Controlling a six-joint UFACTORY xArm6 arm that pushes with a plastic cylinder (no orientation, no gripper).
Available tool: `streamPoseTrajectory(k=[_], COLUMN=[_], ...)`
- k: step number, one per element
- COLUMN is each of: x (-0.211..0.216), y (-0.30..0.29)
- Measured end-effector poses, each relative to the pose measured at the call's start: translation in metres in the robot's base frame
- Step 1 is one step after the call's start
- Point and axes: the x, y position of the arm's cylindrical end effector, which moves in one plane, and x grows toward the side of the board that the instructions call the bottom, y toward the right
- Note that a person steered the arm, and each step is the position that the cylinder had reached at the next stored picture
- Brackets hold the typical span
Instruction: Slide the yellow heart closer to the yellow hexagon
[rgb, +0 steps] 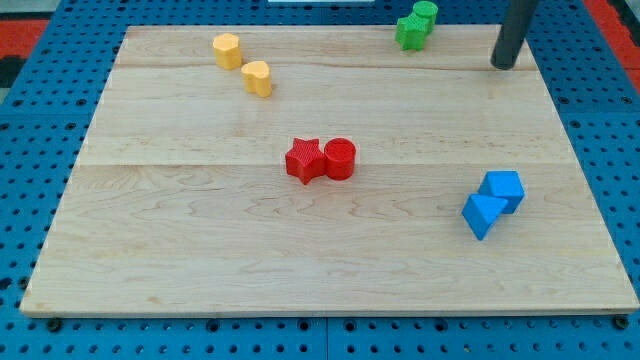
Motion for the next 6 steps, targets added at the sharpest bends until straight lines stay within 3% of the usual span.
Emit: streamPoseTrajectory(k=[1, 2, 4, 5, 6], x=[0.0, -0.013, 0.067, 0.031, 0.002], y=[0.005, -0.061, -0.257, -0.339, -0.367])
